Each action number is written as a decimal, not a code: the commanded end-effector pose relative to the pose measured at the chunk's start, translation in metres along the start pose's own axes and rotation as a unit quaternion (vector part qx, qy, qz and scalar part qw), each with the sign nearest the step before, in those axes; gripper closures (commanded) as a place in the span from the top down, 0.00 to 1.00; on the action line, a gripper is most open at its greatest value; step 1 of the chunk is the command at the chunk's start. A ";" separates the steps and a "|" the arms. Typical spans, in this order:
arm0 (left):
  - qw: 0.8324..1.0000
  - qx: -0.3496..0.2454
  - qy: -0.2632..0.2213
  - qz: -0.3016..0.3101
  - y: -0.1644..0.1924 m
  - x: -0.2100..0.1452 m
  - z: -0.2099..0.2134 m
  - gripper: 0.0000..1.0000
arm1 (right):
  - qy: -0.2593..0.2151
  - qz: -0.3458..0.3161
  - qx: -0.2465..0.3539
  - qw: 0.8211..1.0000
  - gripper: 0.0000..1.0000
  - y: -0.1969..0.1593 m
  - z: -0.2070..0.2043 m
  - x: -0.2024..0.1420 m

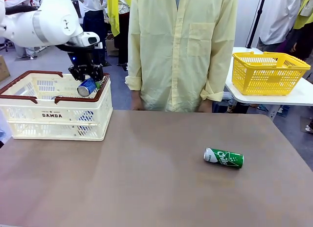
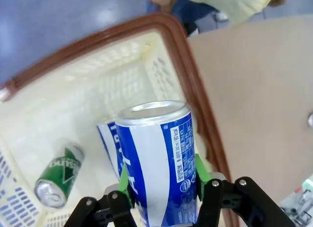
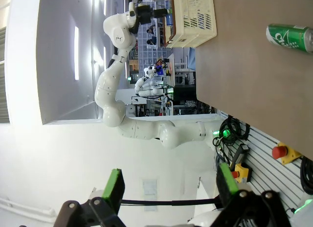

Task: Place the drinks into the Shopping basket.
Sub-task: Pick up one drink and place it into the Shopping basket.

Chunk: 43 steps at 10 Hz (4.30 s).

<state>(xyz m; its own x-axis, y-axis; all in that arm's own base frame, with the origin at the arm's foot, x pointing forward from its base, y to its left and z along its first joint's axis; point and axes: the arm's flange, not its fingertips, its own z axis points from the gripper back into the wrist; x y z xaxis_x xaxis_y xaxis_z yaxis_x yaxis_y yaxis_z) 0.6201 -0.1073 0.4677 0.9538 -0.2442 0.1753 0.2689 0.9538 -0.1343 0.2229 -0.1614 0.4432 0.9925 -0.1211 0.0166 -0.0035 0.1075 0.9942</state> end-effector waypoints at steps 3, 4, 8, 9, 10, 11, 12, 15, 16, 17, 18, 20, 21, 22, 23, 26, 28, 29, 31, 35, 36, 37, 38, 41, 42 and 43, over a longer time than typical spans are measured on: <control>0.998 -0.014 0.019 0.057 0.019 -0.023 -0.018 0.00 | -0.001 0.000 0.004 1.000 1.00 0.004 -0.001 0.000; 0.997 -0.008 0.022 0.073 0.020 -0.025 -0.025 0.00 | -0.001 0.000 0.004 1.000 1.00 0.004 -0.001 0.000; 0.996 -0.011 0.018 0.086 0.020 -0.014 -0.047 0.00 | -0.001 0.000 0.004 1.000 1.00 0.004 -0.001 0.000; 0.996 -0.014 0.017 0.089 0.020 -0.013 -0.048 0.10 | -0.001 0.000 0.004 1.000 1.00 0.004 -0.001 0.000; 0.995 -0.017 0.017 0.093 0.022 -0.013 -0.049 0.66 | -0.001 0.000 0.004 1.000 1.00 0.004 -0.001 0.000; 0.995 -0.017 0.017 0.095 0.023 -0.013 -0.048 1.00 | -0.001 0.000 0.004 1.000 1.00 0.004 -0.001 0.000; 0.995 -0.014 0.019 0.095 0.023 -0.013 -0.048 1.00 | -0.001 0.000 0.004 1.000 1.00 0.004 -0.001 0.000; 0.995 -0.009 0.016 0.094 0.024 -0.009 -0.043 1.00 | -0.001 0.000 0.004 1.000 1.00 0.004 -0.001 0.000; 0.995 -0.009 0.013 0.096 0.025 -0.009 -0.040 1.00 | -0.001 0.000 0.004 1.000 1.00 0.004 -0.001 0.000; 0.995 -0.007 0.009 0.097 0.025 -0.009 -0.036 1.00 | -0.001 0.000 0.004 1.000 1.00 0.004 -0.001 0.000; 0.995 -0.007 0.002 0.096 0.025 -0.008 -0.030 1.00 | -0.001 0.000 0.004 1.000 1.00 0.004 -0.001 0.000; 0.996 -0.015 -0.009 0.086 0.026 -0.011 -0.003 1.00 | -0.001 0.000 0.004 1.000 1.00 0.004 -0.001 0.000; 0.997 -0.018 0.007 0.076 0.030 -0.016 0.018 1.00 | -0.001 0.000 0.004 1.000 1.00 0.004 -0.001 0.000; 0.997 -0.006 0.016 0.076 0.037 -0.021 0.042 1.00 | -0.001 0.000 0.004 1.000 1.00 0.004 -0.001 0.000; 0.997 0.003 0.028 0.070 0.043 -0.027 0.068 1.00 | -0.001 0.000 0.004 1.000 1.00 0.004 -0.001 0.000; 0.996 -0.067 -0.011 0.054 0.054 -0.055 0.137 1.00 | -0.001 0.000 0.004 1.000 1.00 0.004 -0.001 0.000; 0.981 -0.194 0.008 0.012 0.067 -0.093 0.169 1.00 | -0.001 0.000 0.004 1.000 1.00 0.004 -0.001 0.000; 0.966 -0.254 0.027 -0.032 0.083 -0.121 0.177 1.00 | -0.001 0.000 0.004 1.000 1.00 0.004 -0.001 0.000; 0.944 -0.331 -0.006 -0.017 0.126 -0.189 0.184 1.00 | -0.001 0.000 0.004 1.000 1.00 0.004 -0.001 0.000; 0.858 -0.495 -0.114 0.080 0.229 -0.310 0.148 1.00 | -0.001 0.000 0.004 1.000 1.00 0.004 -0.001 0.000; 0.848 -0.515 -0.102 0.077 0.244 -0.307 0.133 1.00 | -0.001 0.000 0.004 1.000 1.00 0.004 -0.001 0.000; 0.866 -0.493 -0.039 0.079 0.247 -0.277 0.106 1.00 | -0.001 0.000 0.004 1.000 1.00 0.004 -0.001 0.000; 0.864 -0.483 -0.103 0.098 0.240 -0.333 0.143 1.00 | -0.001 0.000 0.004 1.000 1.00 0.004 -0.001 0.000; 0.864 -0.483 -0.103 0.098 0.240 -0.333 0.143 1.00 | -0.001 0.000 0.004 1.000 1.00 0.004 -0.001 0.000; 0.864 -0.483 -0.103 0.098 0.240 -0.333 0.143 1.00 | -0.001 0.000 0.004 1.000 1.00 0.004 -0.001 0.000; 0.864 -0.483 -0.103 0.098 0.240 -0.333 0.143 1.00 | -0.001 0.000 0.004 1.000 1.00 0.004 -0.001 0.000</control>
<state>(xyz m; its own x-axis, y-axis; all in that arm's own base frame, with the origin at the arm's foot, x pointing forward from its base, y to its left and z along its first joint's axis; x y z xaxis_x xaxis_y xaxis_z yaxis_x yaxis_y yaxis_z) 0.3481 0.2332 0.5202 0.9714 0.0349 0.2347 0.2064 0.3637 -0.9084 0.2229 -0.1614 0.4431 0.9925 -0.1214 0.0162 -0.0031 0.1074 0.9942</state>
